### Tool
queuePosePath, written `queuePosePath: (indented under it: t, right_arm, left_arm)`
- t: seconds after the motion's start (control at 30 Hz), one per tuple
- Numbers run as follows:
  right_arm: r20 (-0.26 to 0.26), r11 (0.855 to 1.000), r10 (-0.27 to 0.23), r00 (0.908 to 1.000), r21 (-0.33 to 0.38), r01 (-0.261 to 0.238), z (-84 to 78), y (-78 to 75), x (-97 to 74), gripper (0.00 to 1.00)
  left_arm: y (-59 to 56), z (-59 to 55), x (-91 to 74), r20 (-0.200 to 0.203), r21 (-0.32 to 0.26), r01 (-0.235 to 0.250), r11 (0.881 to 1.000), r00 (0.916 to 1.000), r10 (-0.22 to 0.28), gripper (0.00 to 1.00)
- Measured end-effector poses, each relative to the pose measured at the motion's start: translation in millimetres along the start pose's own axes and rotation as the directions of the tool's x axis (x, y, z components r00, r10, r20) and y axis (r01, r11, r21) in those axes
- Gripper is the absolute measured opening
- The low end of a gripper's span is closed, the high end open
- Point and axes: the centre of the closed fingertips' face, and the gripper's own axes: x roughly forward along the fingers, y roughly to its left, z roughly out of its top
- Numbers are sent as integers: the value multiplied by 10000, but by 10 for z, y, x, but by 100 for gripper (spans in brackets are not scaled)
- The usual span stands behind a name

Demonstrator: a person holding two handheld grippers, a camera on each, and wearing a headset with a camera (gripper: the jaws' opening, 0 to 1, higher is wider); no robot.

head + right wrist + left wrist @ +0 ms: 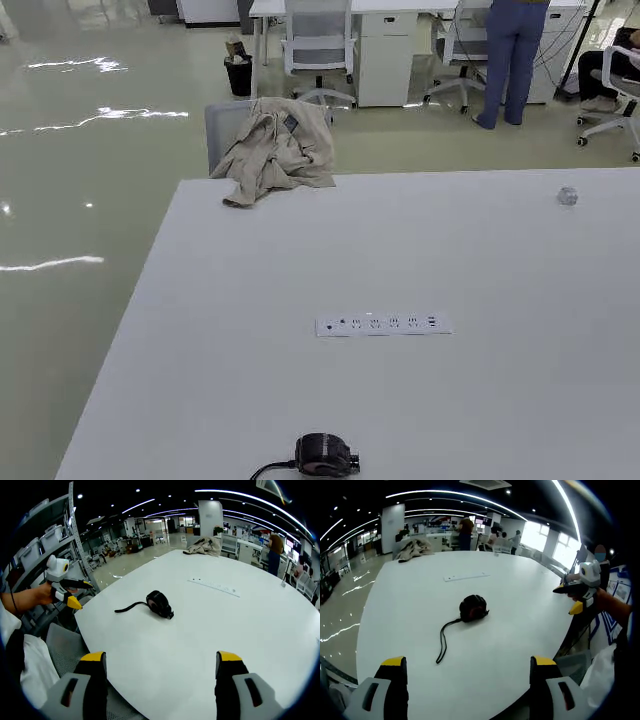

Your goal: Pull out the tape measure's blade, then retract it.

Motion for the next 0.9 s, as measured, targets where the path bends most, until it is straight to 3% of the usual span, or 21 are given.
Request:
queuePosePath:
  t: [0.6,0.9]
  right_arm:
    - [-106,9991,128,9999,-408,-132,5,-14,83,91]
    - [-174,9979,262,9995,-581,-271,-20,-29,147,89]
  left_arm:
    - [44,9,51,-33,224,-95,9997,9999,96,100]
    - [24,60,152,70,435,127,9990,9999,-130,99]
